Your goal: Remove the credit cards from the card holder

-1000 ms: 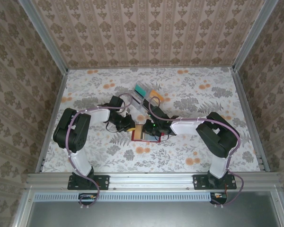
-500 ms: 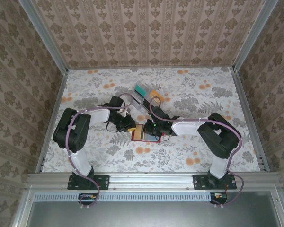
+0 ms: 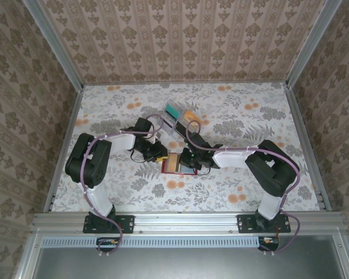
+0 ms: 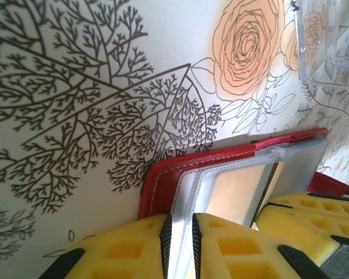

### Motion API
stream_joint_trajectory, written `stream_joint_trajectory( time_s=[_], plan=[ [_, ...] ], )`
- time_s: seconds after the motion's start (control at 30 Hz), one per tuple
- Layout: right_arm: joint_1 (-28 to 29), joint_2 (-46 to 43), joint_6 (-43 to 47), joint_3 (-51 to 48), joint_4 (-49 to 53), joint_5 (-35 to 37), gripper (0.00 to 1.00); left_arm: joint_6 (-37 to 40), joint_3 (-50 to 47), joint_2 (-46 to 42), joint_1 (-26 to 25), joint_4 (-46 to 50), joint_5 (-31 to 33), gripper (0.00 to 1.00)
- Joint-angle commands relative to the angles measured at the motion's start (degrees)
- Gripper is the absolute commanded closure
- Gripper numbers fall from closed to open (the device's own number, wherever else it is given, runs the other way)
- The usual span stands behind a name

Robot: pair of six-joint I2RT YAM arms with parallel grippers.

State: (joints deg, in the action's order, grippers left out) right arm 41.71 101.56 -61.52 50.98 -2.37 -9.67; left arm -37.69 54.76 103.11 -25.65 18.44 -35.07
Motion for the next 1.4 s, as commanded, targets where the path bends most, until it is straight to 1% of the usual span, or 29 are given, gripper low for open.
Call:
stream_joint_trajectory(
  time_s=[0.0, 0.1, 0.2, 0.27, 0.5, 0.6, 0.7, 0.77, 1.03, 1.1, 1.27, 1.37],
  plan=[
    [-0.3, -0.5, 0.1, 0.0, 2.6, 0.5, 0.93, 0.8, -0.2, -1.8, -0.2, 2.8, 2.5, 0.79],
    [-0.3, -0.3, 0.5, 0.5, 3.2, 0.2, 0.93, 1.1, 1.0, -4.6, -0.1, 3.5, 2.2, 0.81],
    [-0.3, 0.0, 1.5, 1.2, 4.2, 0.1, 0.93, 1.2, 1.7, -5.5, -0.2, 3.0, 1.2, 0.85],
    [-0.4, 0.2, 2.0, 1.3, 4.4, 0.2, 0.93, 1.3, 1.8, -4.9, -2.1, 2.3, 0.8, 0.89],
    [-0.8, 1.0, 3.7, 1.8, 4.1, -1.3, 0.94, 1.2, 2.7, -0.6, -3.4, 2.3, 0.6, 0.94],
    [-0.9, 1.7, 4.6, 2.7, 4.7, -1.9, 0.94, 1.1, 2.9, 0.8, -3.8, 2.3, 1.0, 0.95],
    [-1.0, 2.2, 5.1, 3.2, 5.2, -2.0, 0.94, 2.2, 2.7, 1.2, -3.9, 4.4, 4.7, 0.96],
    [-1.2, 1.9, 5.6, 3.3, 6.0, -1.6, 0.94, 2.9, 2.3, 1.4, -3.8, 5.1, 6.0, 0.97],
    [-1.9, 1.3, 7.5, 3.2, 7.4, -0.4, 0.96, 3.3, 1.4, 2.3, -3.8, 5.3, 6.7, 0.96],
    [-1.9, 1.2, 7.2, 2.4, 5.8, -0.7, 0.94, 3.3, 1.6, 2.7, -3.8, 5.4, 6.6, 0.96],
    [-1.9, 1.6, 7.0, 2.1, 1.5, -4.8, 0.79, 3.5, 1.6, 4.0, -3.8, 5.3, 6.3, 0.96],
    [-1.9, 1.2, 6.4, 1.7, 0.9, -4.6, 0.78, 3.2, 1.2, 4.5, -3.8, 4.7, 6.1, 0.96]
  ],
)
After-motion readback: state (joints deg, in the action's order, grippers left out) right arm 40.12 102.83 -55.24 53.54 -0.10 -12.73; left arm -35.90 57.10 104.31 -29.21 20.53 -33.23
